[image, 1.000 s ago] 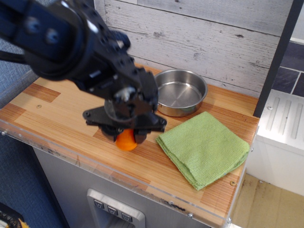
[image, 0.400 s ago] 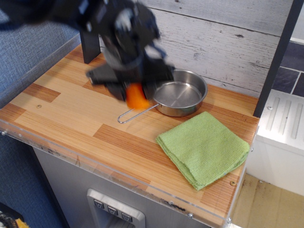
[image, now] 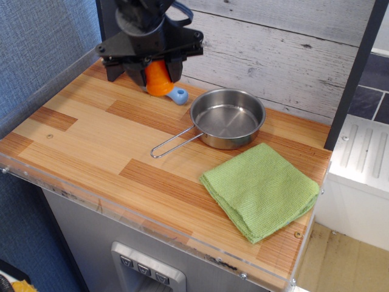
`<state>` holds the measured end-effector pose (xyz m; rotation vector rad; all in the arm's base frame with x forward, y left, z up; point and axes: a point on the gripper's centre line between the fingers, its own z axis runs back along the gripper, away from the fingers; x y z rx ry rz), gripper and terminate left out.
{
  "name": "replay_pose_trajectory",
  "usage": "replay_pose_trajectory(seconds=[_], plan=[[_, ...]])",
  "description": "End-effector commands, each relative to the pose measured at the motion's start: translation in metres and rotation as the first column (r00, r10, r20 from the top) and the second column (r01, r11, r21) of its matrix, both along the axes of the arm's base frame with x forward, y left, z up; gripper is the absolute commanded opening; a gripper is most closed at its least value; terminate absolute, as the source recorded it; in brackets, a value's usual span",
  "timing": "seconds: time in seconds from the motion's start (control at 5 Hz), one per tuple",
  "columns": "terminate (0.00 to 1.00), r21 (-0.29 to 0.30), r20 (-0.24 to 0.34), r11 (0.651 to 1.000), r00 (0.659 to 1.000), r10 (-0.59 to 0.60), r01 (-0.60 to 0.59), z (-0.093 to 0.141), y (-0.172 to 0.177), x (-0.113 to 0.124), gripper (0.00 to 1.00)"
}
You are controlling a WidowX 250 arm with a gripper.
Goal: Place the carrot to the left of the spoon.
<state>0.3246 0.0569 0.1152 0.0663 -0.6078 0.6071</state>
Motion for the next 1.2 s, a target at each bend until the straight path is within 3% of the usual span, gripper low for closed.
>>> replay_pose_trajectory(seconds=[0.0,0.2,0.6,1.0], plan=[[0.00,0.025,0.019,0.994,0.994,0.104,-0.105,-0.007,0.045,0.032,0.00],[0.00,0.038,-0.002,0.987,0.988,0.157,-0.157,-0.016,0.067,0.041,0.00],[0.00,0.043,-0.052,0.971,0.970,0.237,-0.235,-0.038,0.103,0.037,0.00],[0.00,0.045,-0.095,0.964,0.960,0.264,-0.261,-0.054,0.117,0.032,0.00]])
